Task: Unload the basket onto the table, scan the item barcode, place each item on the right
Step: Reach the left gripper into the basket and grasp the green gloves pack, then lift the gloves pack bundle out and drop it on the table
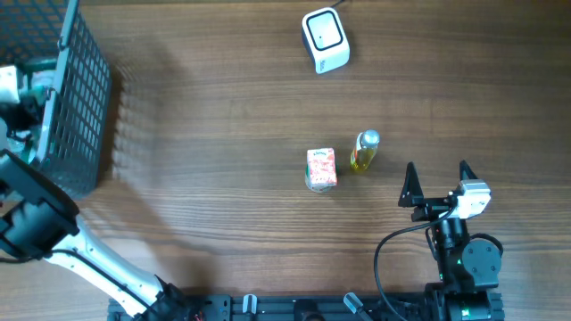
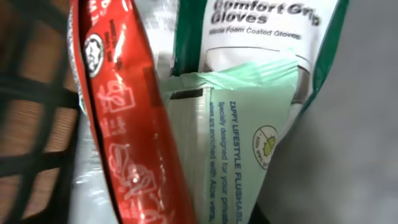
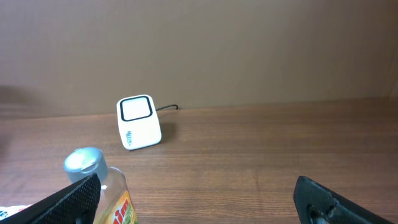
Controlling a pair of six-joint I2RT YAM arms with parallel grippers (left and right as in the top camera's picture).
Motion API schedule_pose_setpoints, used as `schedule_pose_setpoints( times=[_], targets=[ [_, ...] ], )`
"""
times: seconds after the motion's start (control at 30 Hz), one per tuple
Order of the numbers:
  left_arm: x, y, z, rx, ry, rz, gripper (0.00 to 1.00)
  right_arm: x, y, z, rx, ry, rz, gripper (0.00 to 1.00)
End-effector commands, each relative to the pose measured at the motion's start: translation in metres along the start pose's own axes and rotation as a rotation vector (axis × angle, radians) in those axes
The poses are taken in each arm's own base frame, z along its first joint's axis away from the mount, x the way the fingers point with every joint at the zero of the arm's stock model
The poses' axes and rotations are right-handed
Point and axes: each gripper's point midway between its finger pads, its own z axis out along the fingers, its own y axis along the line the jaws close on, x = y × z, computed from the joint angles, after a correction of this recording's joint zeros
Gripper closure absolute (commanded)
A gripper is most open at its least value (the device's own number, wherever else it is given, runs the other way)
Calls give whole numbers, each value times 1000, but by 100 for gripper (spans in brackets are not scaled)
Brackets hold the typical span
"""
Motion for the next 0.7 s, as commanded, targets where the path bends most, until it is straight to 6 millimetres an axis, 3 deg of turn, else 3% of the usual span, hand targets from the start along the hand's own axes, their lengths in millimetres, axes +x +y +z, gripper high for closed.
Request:
schedule_pose_setpoints(
  times=[0.0, 0.07, 0.1, 0.13, 0.17, 0.23, 0.3, 0.37, 0.43, 0.53, 0.67],
  targets=[
    [-104, -11, -147, -112, -354, -86, 96, 0, -4, 0, 19, -4, 0, 0],
    [-132, -19, -212, -183, -493, -102, 96, 0, -4, 0, 19, -4, 0, 0],
    [-148, -29, -262, -230, -598, -92, 95, 0, -4, 0, 19, -4, 0, 0],
    [-155, -36, -292, -255, -661, -82, 95, 0, -4, 0, 19, -4, 0, 0],
    [-163, -52, -344, -285, -767, -67, 95, 0, -4, 0, 19, -4, 0, 0],
    [-164, -78, -399, -280, -872, -45, 95, 0, -4, 0, 19, -4, 0, 0],
    [-152, -111, -437, -193, -924, -74, 94, 0, -4, 0, 19, -4, 0, 0],
    [-118, -152, -444, -36, -837, -163, 96, 0, -4, 0, 19, -4, 0, 0],
    [-77, -201, -430, 126, -660, -233, 96, 0, -4, 0, 19, -4, 0, 0],
    [-41, -257, -412, 246, -478, -169, 96, 0, -4, 0, 19, -4, 0, 0],
    [-3, -316, -391, 327, -284, -75, 96, 0, -4, 0, 19, -4, 0, 0]
  ],
)
